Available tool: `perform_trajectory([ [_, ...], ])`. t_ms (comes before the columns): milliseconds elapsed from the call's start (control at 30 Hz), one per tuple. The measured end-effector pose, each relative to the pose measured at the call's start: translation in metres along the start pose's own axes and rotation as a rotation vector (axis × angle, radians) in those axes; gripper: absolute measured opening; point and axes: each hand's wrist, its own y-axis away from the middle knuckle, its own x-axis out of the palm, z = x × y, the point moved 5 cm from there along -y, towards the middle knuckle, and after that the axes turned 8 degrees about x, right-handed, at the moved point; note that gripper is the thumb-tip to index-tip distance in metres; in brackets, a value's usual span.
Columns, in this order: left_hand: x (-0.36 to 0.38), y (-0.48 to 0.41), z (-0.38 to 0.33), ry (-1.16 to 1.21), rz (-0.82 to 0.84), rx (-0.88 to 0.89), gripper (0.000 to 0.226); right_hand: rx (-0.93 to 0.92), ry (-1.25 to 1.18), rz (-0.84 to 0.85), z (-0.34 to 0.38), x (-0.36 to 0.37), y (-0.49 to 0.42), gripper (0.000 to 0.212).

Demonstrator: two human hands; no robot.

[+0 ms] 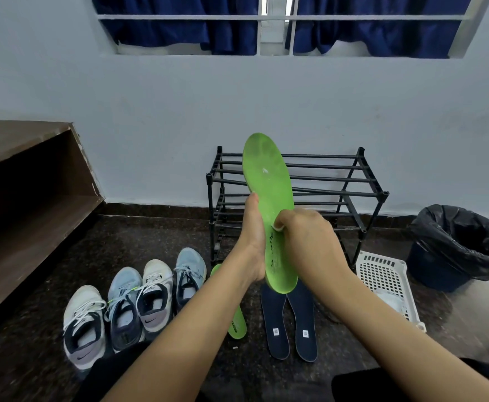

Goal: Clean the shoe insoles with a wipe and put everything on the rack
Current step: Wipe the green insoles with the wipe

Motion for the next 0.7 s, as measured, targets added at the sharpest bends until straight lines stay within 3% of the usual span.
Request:
perform_trajectory([
  [200, -0.007, -0.004, 0.002, -0.025, -0.063, 0.000, 0.069, -0.054, 0.007, 0.100, 0.004, 0.009, 0.016, 0.026],
  [500, -0.001, -0.005, 0.004, -0.035, -0.013, 0.052, 0.064, 0.038, -0.131, 0.031, -0.005, -0.003, -0.001, 0.027],
  [700, -0.009, -0.010, -0.008, 0.015, -0.049, 0.106, 0.064, 0.034, -0.227, 0.087, 0.003, 0.001, 0.013, 0.032],
])
